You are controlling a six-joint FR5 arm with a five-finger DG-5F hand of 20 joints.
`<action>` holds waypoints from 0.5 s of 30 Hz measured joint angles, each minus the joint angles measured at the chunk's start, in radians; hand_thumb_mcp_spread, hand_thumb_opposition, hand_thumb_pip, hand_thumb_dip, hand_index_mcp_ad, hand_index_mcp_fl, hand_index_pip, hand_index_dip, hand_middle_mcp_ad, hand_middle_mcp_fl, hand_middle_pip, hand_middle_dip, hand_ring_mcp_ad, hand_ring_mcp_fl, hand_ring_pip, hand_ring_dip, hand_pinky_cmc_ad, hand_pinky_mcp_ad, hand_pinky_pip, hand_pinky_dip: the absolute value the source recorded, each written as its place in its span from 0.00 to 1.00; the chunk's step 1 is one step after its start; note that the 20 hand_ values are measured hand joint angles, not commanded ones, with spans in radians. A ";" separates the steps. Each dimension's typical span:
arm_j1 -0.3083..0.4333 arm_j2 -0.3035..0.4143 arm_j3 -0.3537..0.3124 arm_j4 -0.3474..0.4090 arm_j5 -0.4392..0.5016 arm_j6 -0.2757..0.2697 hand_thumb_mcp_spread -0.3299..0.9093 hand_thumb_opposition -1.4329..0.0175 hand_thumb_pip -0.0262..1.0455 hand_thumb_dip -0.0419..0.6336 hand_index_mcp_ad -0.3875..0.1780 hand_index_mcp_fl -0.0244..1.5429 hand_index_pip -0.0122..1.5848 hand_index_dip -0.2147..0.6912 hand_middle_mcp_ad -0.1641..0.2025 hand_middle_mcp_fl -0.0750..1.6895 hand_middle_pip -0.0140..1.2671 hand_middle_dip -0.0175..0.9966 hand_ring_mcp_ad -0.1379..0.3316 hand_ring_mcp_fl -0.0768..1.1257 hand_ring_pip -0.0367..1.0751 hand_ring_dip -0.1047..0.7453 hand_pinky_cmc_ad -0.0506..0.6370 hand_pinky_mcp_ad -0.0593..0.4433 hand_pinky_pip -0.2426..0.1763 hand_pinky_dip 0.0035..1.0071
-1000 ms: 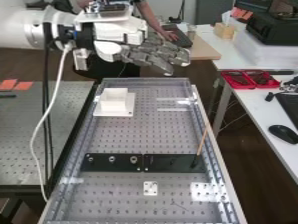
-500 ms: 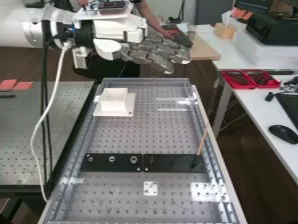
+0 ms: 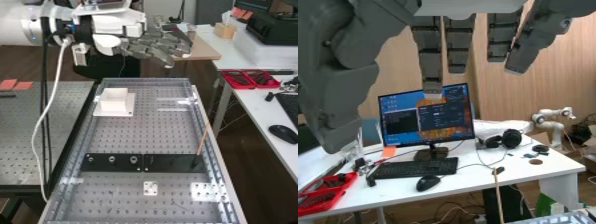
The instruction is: Grab the drill bit and place it in the clear container
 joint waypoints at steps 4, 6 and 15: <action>0.001 0.005 -0.004 0.003 0.002 0.003 0.50 0.50 0.46 0.25 0.69 0.15 0.32 0.53 0.59 0.10 0.11 0.17 0.70 0.07 0.11 0.14 0.51 0.44 0.32 0.47; 0.002 0.009 -0.006 0.003 0.003 0.001 0.50 0.50 0.46 0.25 0.69 0.15 0.32 0.53 0.59 0.10 0.11 0.17 0.70 0.07 0.11 0.14 0.51 0.44 0.32 0.47; -0.002 0.042 -0.011 -0.006 -0.004 0.005 0.50 0.50 0.43 0.25 0.69 0.10 0.12 0.54 0.59 0.09 0.11 0.17 0.71 0.06 0.11 0.14 0.53 0.44 0.32 0.47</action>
